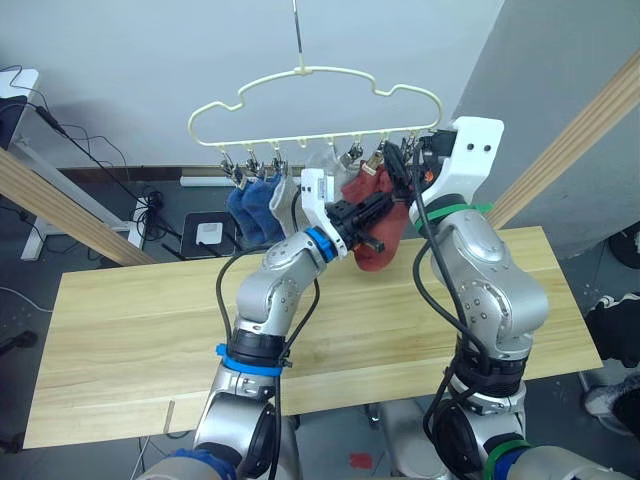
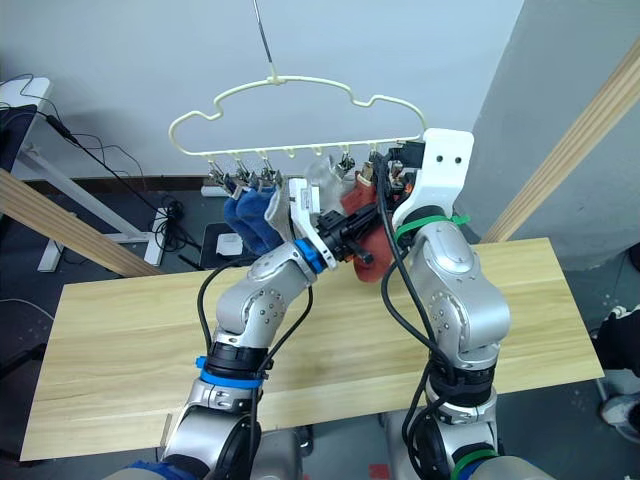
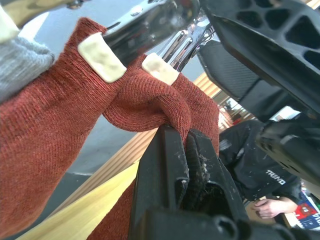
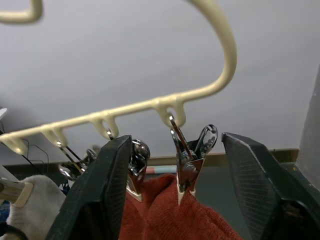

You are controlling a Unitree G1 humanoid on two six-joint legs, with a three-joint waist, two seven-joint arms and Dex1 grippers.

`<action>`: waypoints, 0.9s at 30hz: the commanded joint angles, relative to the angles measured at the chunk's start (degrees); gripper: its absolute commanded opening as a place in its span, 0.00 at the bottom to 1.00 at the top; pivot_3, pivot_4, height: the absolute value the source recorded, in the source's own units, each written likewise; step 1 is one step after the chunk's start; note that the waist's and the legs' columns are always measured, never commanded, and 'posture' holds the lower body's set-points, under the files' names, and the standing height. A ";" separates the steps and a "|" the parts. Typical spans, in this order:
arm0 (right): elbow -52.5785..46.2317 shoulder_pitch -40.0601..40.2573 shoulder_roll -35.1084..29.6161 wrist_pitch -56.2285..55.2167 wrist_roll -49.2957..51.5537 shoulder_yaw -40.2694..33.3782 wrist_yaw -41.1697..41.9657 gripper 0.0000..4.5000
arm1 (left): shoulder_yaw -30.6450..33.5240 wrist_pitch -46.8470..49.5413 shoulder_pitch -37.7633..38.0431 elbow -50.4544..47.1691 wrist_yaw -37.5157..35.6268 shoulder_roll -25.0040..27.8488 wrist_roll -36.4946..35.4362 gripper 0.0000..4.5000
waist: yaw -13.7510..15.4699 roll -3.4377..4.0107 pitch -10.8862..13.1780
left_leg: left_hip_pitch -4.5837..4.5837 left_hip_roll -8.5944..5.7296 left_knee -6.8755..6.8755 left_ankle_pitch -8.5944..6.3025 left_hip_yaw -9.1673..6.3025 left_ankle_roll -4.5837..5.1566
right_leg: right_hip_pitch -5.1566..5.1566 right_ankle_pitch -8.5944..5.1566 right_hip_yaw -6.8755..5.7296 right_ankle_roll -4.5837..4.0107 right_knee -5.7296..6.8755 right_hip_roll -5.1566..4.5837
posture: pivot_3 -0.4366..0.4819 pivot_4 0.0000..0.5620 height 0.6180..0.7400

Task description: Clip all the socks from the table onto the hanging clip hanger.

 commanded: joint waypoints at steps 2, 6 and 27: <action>-9.12 1.84 -3.96 3.70 4.39 -1.52 3.95 0.68 | -6.30 -6.43 2.38 -1.87 -6.93 6.50 6.21 0.16 | -0.02 0.00 0.00 | 0.00 0.00 -0.01 0.00 0.00 0.00 | 0.00 0.00 0.00 0.00 -0.01 0.00 | 0.27 0.57 1.00; -12.35 3.51 -7.73 6.75 7.43 -2.22 6.52 0.68 | -10.63 -13.59 4.58 -1.09 -13.01 12.18 10.87 0.44 | -0.01 0.00 0.00 | 0.02 0.01 -0.03 0.00 0.01 0.00 | -0.01 0.00 0.02 0.00 0.01 0.01 | 0.27 0.57 1.00; -8.43 15.68 -52.41 -1.30 23.37 -15.13 45.59 1.00 | 5.18 -2.34 14.67 -12.43 -22.48 43.80 7.57 1.00 | 1.90 -0.07 -0.06 | 0.05 0.03 0.02 0.01 0.05 0.01 | 0.04 -0.17 -0.02 0.28 -0.01 -0.02 | 0.41 0.46 1.00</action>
